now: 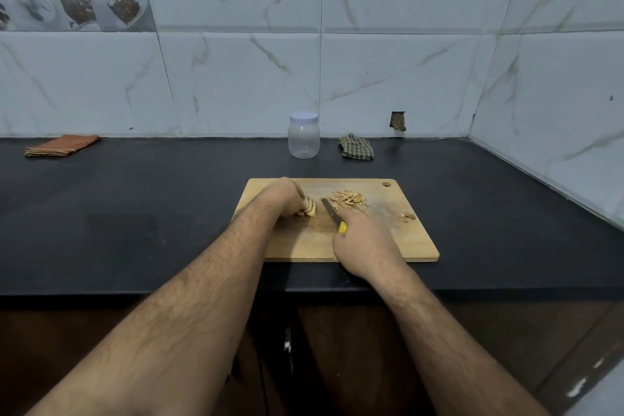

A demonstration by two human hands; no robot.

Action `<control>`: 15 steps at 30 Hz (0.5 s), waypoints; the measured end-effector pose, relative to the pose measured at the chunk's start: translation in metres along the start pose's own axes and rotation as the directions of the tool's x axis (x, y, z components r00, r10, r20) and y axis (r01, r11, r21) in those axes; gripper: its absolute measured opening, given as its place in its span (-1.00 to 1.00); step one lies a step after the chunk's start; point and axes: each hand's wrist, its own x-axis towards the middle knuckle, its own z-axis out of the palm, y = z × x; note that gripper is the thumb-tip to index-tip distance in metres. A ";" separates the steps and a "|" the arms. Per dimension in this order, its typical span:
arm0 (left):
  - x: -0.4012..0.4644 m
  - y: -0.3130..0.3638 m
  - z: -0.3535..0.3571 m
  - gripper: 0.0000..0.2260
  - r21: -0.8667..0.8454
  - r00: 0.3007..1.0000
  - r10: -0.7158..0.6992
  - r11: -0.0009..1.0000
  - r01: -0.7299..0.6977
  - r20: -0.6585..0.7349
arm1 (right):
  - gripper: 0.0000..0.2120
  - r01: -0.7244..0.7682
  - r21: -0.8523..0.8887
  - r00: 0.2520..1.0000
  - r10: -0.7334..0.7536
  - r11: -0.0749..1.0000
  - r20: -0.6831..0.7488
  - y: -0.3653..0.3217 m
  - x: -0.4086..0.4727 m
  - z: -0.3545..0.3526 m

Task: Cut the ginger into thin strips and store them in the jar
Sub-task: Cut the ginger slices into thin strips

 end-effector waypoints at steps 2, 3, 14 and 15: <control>0.003 -0.001 0.000 -0.75 -0.044 1.000 -0.009 0.999 0.009 0.009 | -0.53 0.000 -0.001 1.000 0.000 1.000 0.003 0.000 0.000 0.000; 0.003 -0.002 0.000 -0.77 -0.079 1.000 -0.021 0.997 0.021 -0.001 | -0.53 -0.001 -0.001 1.000 0.001 1.000 0.001 0.000 0.000 0.000; -0.009 -0.012 0.009 -0.88 -0.404 0.980 -0.018 0.913 -0.064 -0.197 | -0.54 -0.011 0.033 1.000 0.012 0.999 -0.003 -0.002 -0.006 -0.002; -0.011 -0.010 0.007 -0.87 -0.433 0.982 -0.014 0.899 -0.070 -0.187 | -0.53 -0.013 0.044 1.000 0.013 0.999 -0.002 -0.002 -0.007 -0.003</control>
